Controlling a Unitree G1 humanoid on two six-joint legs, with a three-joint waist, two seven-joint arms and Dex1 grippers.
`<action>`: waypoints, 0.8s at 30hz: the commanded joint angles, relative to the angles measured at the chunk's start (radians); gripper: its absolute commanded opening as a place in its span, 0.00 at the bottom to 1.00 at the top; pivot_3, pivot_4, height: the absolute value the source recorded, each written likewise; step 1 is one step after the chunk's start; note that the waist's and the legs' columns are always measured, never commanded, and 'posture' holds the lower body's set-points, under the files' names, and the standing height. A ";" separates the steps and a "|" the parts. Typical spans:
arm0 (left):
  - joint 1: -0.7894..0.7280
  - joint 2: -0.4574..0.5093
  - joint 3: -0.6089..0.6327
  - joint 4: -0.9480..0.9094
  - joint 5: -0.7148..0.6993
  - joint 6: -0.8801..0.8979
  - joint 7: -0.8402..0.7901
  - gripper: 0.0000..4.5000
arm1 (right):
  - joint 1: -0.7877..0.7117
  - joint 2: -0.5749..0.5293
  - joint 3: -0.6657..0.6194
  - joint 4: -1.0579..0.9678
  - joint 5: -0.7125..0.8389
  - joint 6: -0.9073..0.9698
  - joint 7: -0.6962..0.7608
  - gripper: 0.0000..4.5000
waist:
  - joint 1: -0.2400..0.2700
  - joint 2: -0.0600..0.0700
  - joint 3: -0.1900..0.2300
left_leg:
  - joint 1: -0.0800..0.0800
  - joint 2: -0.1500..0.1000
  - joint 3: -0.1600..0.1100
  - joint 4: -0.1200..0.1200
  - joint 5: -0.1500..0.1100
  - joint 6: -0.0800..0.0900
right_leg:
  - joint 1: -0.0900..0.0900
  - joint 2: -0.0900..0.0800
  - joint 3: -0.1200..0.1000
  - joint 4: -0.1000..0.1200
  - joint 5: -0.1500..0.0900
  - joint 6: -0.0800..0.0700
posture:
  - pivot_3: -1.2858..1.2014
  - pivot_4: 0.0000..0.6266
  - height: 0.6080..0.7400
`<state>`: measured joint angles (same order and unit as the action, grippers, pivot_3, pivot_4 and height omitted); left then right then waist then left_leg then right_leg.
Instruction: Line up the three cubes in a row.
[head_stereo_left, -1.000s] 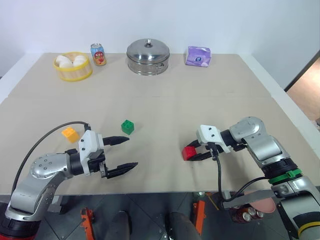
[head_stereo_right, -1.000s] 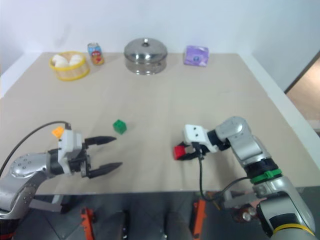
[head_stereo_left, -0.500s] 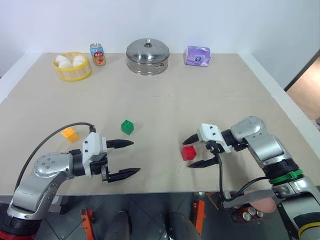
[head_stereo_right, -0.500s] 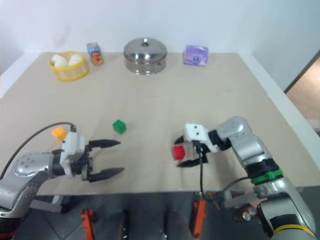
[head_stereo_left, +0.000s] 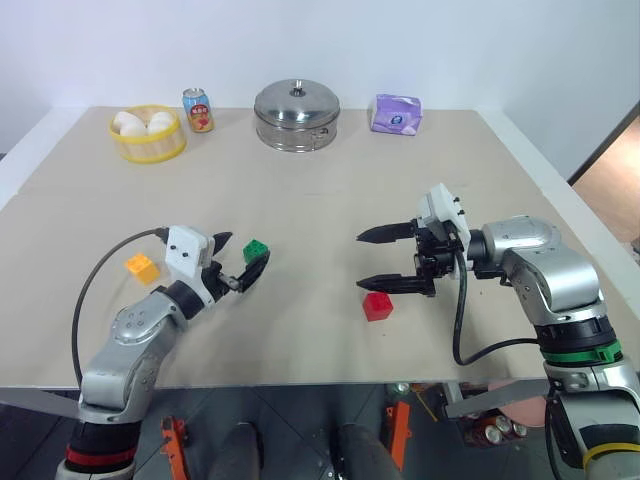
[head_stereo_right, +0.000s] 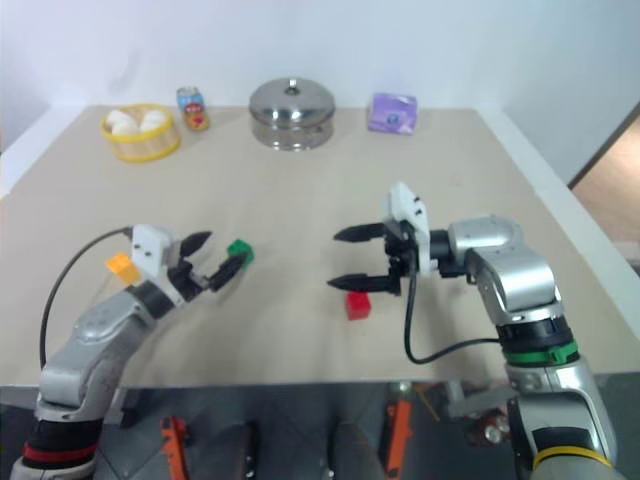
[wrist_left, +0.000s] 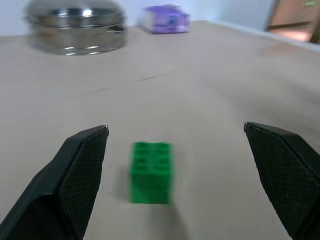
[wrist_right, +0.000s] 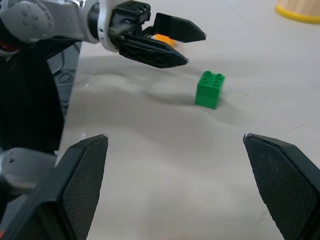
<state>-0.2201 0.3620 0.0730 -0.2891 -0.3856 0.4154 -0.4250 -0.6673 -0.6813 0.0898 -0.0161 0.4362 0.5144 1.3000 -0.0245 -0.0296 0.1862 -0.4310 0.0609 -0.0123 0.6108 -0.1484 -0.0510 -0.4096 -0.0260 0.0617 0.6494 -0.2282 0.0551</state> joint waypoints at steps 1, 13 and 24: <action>-0.030 -0.004 -0.036 0.030 0.050 -0.044 -0.005 1.00 | -0.035 0.004 0.001 -0.020 -0.003 -0.013 -0.014 0.99 | 0.000 0.000 0.000 | 0.000 0.000 0.000 0.000 0.000 0.000 | 0.000 0.000 0.000 0.000 0.000 0.000 | 0.52 0.24 0.99; -0.121 -0.031 -0.074 0.227 0.128 -0.026 0.009 1.00 | -0.044 0.015 0.004 -0.026 -0.011 -0.012 -0.056 0.99 | 0.000 0.000 0.000 | -0.001 0.000 0.000 0.000 0.000 0.000 | -0.001 0.000 0.001 0.000 0.000 0.001 | 0.52 0.24 0.99; -0.165 -0.073 -0.091 0.277 0.150 -0.049 -0.018 0.52 | -0.038 0.022 -0.012 -0.018 -0.010 -0.016 -0.104 1.00 | 0.000 0.000 0.000 | -0.001 0.000 0.000 -0.001 0.000 -0.001 | -0.001 0.001 0.000 0.000 0.000 0.002 | 0.52 0.24 0.99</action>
<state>-0.3708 0.2893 -0.0227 0.0108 -0.2362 0.3904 -0.4330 -0.6921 -0.6602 0.1102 -0.0148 0.4190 0.5095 1.2087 -0.0249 -0.0296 0.1862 -0.4319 0.0609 -0.0126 0.6101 -0.1488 -0.0516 -0.4107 -0.0254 0.0622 0.6494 -0.2280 0.0567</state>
